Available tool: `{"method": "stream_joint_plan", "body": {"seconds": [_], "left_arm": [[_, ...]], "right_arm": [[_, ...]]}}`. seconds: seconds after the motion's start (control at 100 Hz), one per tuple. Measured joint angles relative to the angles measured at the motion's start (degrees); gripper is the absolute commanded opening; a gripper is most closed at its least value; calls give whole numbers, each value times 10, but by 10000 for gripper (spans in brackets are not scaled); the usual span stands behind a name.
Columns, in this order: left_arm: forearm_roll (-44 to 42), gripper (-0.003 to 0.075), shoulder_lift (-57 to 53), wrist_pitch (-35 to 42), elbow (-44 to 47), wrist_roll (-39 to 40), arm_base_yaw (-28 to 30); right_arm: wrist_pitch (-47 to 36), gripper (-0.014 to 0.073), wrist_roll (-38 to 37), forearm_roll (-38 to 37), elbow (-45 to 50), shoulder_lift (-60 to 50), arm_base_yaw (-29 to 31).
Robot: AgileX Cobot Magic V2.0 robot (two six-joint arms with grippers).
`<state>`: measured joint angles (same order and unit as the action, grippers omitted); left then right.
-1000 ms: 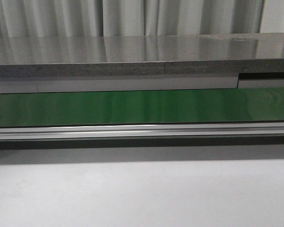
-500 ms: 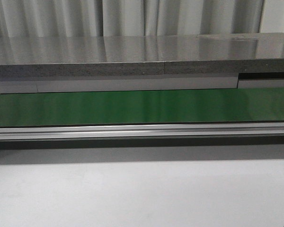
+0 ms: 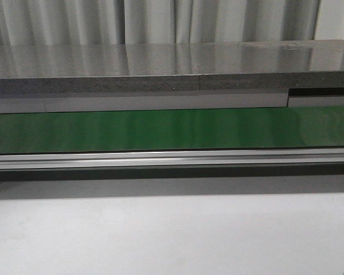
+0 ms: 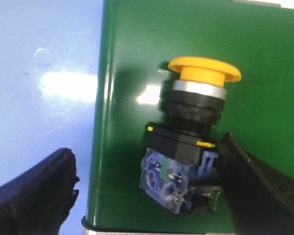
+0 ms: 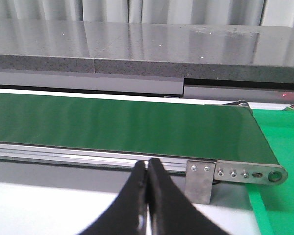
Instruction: Move button from left to right
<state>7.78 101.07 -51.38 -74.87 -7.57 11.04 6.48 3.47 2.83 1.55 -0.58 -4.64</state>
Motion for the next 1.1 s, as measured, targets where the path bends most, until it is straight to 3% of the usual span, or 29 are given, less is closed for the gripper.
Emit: {"method": "stream_joint_plan", "body": {"seconds": [0.42, 0.57, 0.75, 1.1], "left_arm": [[68, 567, -123, 10, 0, -72, 0], [106, 567, -203, 53, 23, -110, 0], [152, 567, -324, 133, 114, -151, -7], [161, 567, -594, 304, 345, -179, -93]], "right_arm": [[0, -67, 0, 0, 0, 0, 0], [0, -67, 0, 0, 0, 0, 0], [0, -67, 0, 0, 0, 0, 0], [0, -67, 0, 0, 0, 0, 0]]}}
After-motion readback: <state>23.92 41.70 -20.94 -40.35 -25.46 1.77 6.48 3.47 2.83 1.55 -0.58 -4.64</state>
